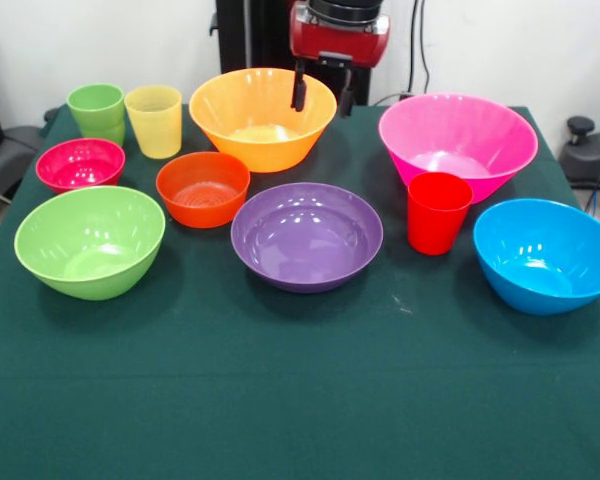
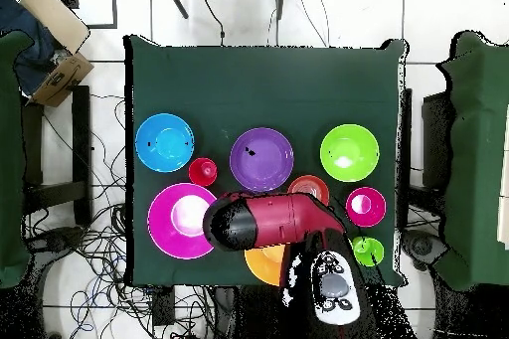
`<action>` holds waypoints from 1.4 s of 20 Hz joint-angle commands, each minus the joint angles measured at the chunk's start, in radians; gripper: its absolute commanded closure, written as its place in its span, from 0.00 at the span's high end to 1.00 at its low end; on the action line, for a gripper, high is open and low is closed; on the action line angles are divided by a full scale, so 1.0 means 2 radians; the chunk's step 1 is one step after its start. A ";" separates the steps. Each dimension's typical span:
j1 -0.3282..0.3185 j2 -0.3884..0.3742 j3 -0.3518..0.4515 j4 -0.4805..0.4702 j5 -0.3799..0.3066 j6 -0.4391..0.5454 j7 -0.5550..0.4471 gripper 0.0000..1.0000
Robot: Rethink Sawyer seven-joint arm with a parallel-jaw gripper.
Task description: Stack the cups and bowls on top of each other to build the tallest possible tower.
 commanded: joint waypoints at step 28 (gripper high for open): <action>-0.035 0.032 0.033 0.027 -0.017 -0.035 0.028 1.00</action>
